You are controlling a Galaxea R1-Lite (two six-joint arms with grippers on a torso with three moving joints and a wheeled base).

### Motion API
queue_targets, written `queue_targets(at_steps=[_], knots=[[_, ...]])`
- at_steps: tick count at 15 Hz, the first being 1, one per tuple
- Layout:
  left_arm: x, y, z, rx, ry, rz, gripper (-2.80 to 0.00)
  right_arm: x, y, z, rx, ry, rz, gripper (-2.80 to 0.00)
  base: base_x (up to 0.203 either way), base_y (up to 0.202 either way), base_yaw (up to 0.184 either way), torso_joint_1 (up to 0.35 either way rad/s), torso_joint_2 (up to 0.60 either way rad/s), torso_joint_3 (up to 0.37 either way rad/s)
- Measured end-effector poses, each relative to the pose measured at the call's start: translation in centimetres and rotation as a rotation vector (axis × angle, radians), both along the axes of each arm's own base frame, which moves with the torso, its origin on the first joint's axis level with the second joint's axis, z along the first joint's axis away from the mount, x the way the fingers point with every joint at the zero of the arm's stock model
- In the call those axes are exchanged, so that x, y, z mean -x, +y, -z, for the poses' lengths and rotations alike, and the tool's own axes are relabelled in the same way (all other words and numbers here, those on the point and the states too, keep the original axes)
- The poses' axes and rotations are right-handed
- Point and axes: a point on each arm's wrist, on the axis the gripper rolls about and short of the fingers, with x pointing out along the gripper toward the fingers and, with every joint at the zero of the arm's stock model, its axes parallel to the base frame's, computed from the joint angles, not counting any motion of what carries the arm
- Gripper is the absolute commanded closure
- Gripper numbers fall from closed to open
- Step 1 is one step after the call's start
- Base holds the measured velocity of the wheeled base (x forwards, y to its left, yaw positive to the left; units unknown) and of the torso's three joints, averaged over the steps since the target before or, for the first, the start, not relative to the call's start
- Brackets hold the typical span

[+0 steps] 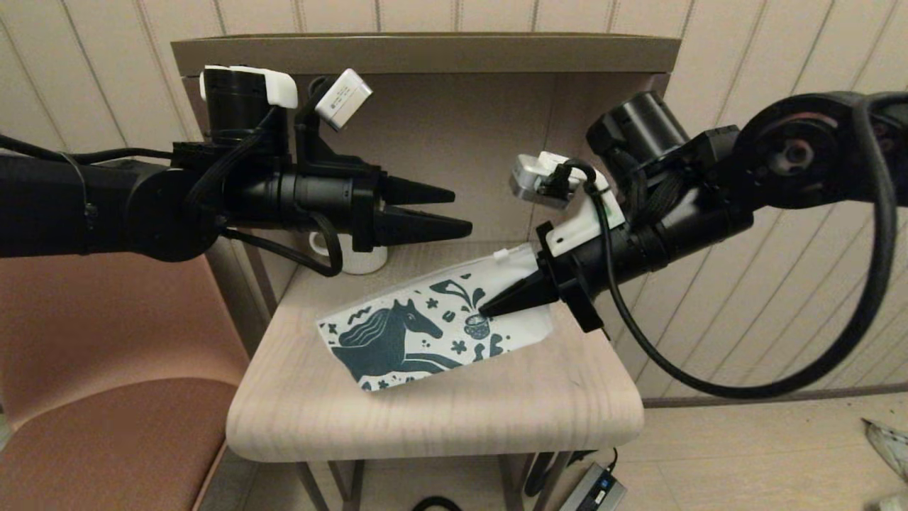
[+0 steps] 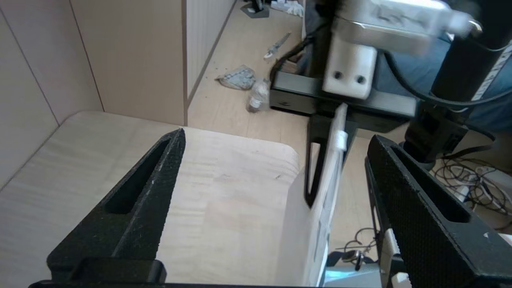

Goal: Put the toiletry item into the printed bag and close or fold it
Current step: Hand it to the other hand

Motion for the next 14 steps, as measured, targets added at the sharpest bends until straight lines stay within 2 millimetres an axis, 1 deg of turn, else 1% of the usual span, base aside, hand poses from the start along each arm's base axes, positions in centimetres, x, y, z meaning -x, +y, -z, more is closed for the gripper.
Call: queue_targets(at_steps=[3,5,9,14], knots=[[-0.2,-0.1,0.1,0.003,-0.007,0.0,-2.8,0.3,0.0,-0.2,0.094,-0.113,0.047,0.0,0.0,0.0,0.0,0.0,0.0,0.0],[-0.2,-0.1,0.1,0.002,-0.007,-0.002,-2.8,0.4,0.2,-0.8,0.103,-0.152,0.058,0.0,0.0,0.0,0.0,0.0,0.0,0.0],[-0.3,0.0,0.3,0.001,-0.005,-0.005,-2.8,0.2,0.4,-1.5,0.09,-0.188,0.066,0.0,0.0,0.0,0.0,0.0,0.0,0.0],[-0.3,0.0,0.1,0.006,-0.013,-0.004,-2.8,1.3,1.4,-2.2,0.075,-0.203,0.028,0.0,0.0,0.0,0.0,0.0,0.0,0.0]])
